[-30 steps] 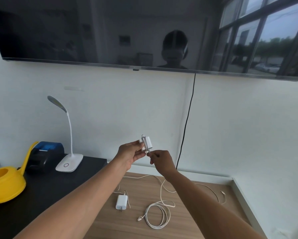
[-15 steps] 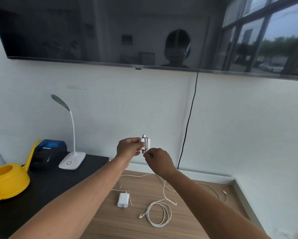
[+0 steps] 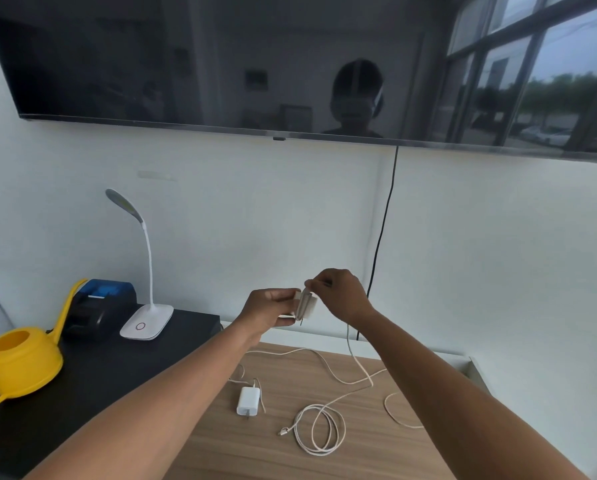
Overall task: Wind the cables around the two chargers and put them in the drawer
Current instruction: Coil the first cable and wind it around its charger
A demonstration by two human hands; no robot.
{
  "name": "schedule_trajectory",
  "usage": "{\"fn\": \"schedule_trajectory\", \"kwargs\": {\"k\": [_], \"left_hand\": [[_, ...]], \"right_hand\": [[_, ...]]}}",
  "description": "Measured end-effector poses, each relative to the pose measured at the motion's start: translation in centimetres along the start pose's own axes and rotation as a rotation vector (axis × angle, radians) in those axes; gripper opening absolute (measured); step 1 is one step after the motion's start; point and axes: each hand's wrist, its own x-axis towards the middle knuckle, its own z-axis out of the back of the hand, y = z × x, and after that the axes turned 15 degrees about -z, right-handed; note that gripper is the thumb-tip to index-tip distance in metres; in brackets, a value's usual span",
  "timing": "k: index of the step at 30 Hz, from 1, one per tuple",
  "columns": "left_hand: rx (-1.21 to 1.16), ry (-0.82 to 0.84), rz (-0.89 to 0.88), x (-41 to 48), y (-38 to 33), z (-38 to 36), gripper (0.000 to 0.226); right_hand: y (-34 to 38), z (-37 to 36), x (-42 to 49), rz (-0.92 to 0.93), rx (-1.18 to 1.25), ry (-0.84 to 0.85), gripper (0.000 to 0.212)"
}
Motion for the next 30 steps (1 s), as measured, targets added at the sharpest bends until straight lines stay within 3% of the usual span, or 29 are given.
{"fn": "schedule_trajectory", "kwargs": {"k": [4, 13, 24, 30], "left_hand": [[-0.041, 0.045, 0.013, -0.3, 0.1, -0.5, 0.018], [0.039, 0.205, -0.014, -0.5, -0.6, -1.7, 0.024], [-0.021, 0.127, -0.051, -0.1, -0.8, -2.1, 0.022], [-0.119, 0.074, -0.022, 0.1, -0.7, -2.1, 0.022]], "right_hand": [[0.0, 0.9, 0.7, -0.017, 0.014, 0.005, 0.021], [-0.5, 1.6, 1.6, -0.071, 0.123, 0.044, 0.021], [-2.3, 0.6, 1.8, -0.168, 0.353, 0.070, 0.043], [-3.2, -0.3, 1.3, -0.255, 0.382, 0.082, 0.029]]}}
